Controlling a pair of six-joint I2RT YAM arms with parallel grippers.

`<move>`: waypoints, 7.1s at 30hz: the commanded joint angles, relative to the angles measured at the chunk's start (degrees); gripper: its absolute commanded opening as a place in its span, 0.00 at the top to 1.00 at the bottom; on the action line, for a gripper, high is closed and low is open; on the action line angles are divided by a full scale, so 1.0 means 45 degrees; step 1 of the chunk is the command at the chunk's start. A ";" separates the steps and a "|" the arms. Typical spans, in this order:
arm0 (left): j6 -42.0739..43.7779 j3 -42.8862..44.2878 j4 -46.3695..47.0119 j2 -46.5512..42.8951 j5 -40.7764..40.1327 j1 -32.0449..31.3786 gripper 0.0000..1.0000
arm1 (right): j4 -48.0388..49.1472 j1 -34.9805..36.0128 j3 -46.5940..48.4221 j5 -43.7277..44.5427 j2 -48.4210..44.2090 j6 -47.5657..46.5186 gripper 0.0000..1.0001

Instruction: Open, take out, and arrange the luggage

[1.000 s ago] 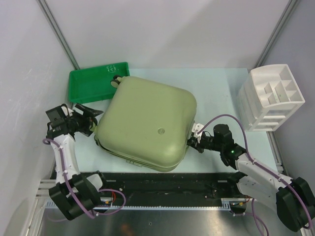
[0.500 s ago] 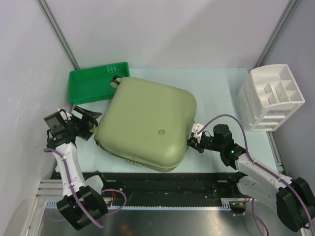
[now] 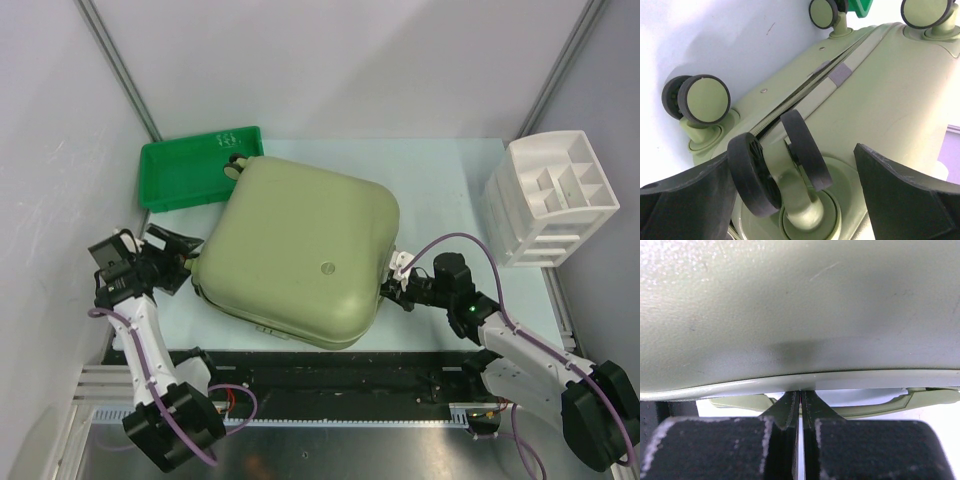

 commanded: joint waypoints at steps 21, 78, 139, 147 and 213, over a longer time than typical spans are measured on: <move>-0.1616 0.0518 0.0078 0.0193 -0.0335 0.0334 0.82 | 0.1589 0.0234 0.0157 -0.0698 -0.0127 0.0054 1.00; 0.6176 0.9520 -0.0234 1.1245 -0.0395 -0.5036 1.00 | 0.1418 -0.4903 0.5764 -0.8373 0.9116 -0.6982 1.00; 0.6021 0.3818 -0.0410 0.5760 0.0698 -0.1718 0.19 | -0.7063 -0.3577 0.2740 -0.2339 -0.1435 1.2770 0.05; 0.5669 0.3741 -0.0391 0.5311 0.1149 -0.1541 0.17 | -0.2671 -0.2463 0.0177 -0.2866 0.0045 1.4895 0.30; -0.0560 0.2880 0.8338 0.8180 0.2967 -0.8921 0.12 | -1.0930 -0.0824 0.7914 -0.1619 0.0166 0.0582 0.18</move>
